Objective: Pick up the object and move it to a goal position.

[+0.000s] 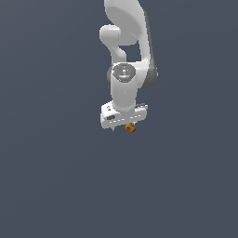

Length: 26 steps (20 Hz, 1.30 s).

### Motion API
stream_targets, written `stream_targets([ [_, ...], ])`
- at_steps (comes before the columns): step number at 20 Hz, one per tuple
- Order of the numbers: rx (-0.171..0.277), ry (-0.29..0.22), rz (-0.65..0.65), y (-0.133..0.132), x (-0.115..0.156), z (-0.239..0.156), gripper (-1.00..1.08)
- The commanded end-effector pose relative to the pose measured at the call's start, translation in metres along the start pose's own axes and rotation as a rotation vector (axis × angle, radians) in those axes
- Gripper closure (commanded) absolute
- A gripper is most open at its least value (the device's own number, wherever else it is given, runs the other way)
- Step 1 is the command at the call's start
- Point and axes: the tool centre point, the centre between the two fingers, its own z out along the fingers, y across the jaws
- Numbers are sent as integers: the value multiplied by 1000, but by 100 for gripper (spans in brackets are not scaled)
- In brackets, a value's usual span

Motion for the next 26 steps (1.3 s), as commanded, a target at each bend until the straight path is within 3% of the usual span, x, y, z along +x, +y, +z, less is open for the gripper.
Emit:
stream_targets([
  [1,-6,1,-80,-6,-5,6,-92],
  [16,-35,8,-581,-43,-38,42,-92],
  [26,-41,11,-762,-57,-51,53,-92],
])
